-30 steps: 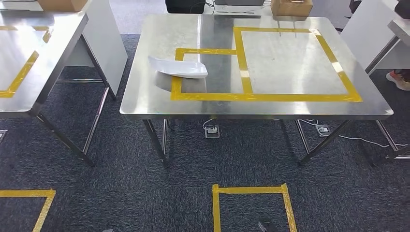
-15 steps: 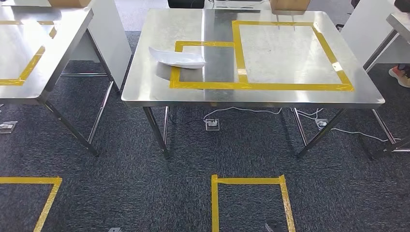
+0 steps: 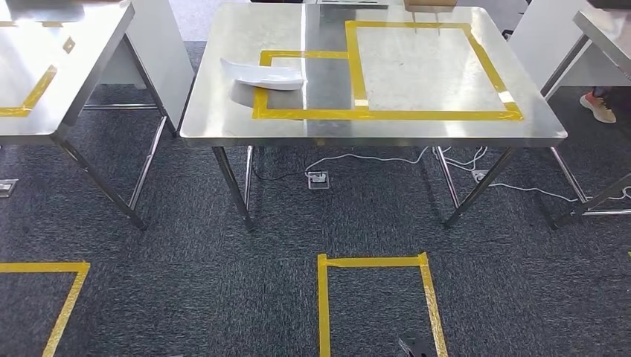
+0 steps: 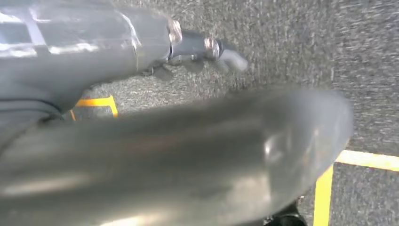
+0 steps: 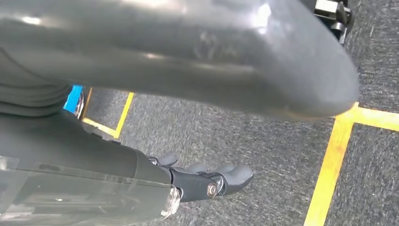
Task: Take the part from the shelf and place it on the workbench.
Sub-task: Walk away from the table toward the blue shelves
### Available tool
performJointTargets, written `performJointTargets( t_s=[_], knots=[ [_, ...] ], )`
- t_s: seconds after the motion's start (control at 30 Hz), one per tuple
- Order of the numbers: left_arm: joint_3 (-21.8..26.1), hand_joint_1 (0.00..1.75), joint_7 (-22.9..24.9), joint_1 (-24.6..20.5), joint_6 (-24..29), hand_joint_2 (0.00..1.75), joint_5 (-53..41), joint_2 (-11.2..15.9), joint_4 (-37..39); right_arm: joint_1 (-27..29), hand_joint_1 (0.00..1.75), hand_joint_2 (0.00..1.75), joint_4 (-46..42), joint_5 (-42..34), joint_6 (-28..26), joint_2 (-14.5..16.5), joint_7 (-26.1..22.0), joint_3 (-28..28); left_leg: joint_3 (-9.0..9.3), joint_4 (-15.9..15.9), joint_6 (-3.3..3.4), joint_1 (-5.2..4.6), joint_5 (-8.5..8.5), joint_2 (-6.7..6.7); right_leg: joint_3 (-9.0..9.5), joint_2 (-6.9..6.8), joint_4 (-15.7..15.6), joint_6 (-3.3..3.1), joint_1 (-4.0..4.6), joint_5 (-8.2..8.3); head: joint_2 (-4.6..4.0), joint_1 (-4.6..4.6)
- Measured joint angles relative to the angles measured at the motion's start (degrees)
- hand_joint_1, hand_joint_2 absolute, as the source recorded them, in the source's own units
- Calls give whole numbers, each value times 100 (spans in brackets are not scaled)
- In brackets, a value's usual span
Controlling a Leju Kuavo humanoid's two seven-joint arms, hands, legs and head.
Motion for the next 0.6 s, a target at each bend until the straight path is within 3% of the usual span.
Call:
performJointTargets(
  t_s=[0.07, 0.13, 0.17, 0.2, 0.23, 0.27, 0.3, 0.37, 0.4, 0.5, 0.57, 0.6],
  knots=[
    [1, 0, -14, 2, -46, 0, 26, -32, 37, -2, 0, 0, -4, 51, -1, -24, 22, 5, -50, -39, 67, 30, 76, 2, -147, 18, 351, 100, -30, -278, 0, 37],
    [-1, 0, -34, 7, -107, 0, 47, -62, 85, -1, 0, 0, -1, 90, 13, -46, 37, 10, -117, -36, 89, 29, 137, 1, -416, 25, 1106, 195, -86, -729, 0, 107],
    [-2, 0, -44, 13, -127, 0, 55, -82, 109, -1, 0, 0, 1, 105, 19, -50, 41, 13, -147, -33, 83, 28, 161, 0, -517, 25, 1435, 227, -113, -875, 0, 135],
    [-2, 0, -51, 17, -137, 0, 61, -102, 135, -2, 0, 0, 3, 121, 21, -51, 46, 19, -171, -30, 74, 29, 182, 0, -538, 25, 1593, 250, -136, -914, 0, 156],
    [-3, 0, -55, 20, -137, 0, 69, -121, 159, -4, 0, 0, 3, 141, 14, -52, 55, 26, -187, -28, 63, 31, 198, 0, -452, 25, 1520, 265, -158, -839, 0, 174],
    [-3, 0, -52, 21, -134, 0, 73, -140, 180, -8, 0, 0, 3, 164, 5, -56, 68, 35, -194, -26, 48, 33, 211, -1, -253, 24, 1211, 273, -176, -668, 0, 186],
    [-3, 0, -42, 20, -135, 0, 77, -156, 200, -13, 0, 0, 3, 191, -3, -65, 82, 45, -195, -26, 33, 34, 222, -1, 5, 25, 763, 271, -190, -478, 0, 196],
    [-3, 0, 0, 13, -155, 0, 84, -175, 244, -29, 0, 0, 5, 251, 10, -92, 102, 58, -215, -12, -17, 23, 243, -3, 396, 30, 20, 224, -185, -263, 0, 212],
    [-3, 0, 26, 10, -172, 0, 90, -178, 272, -34, 0, 0, 8, 281, 33, -108, 105, 62, -234, -5, -47, 18, 256, -2, 461, 34, -134, 184, -175, -249, 0, 216],
    [-4, 0, 65, 12, -173, 0, 126, -188, 346, -20, 0, 0, 20, 362, 61, -144, 115, 80, -275, 19, -143, 24, 257, 1, 439, 31, -175, 38, -161, -223, 0, 214],
    [-3, 0, 50, 11, -103, 0, 151, -206, 367, -30, 0, 0, 1, 418, -8, -145, 139, 89, -396, 292, -187, 27, 34, -1, 420, 15, -207, -56, -170, -170, 0, 188],
    [-3, 0, 52, 10, -58, 0, 157, -220, 372, -38, 0, 0, -18, 444, -52, -140, 167, 90, -542, 618, -200, 29, -173, -3, 397, 8, -208, -86, -166, -152, 0, 163]
  ],
)
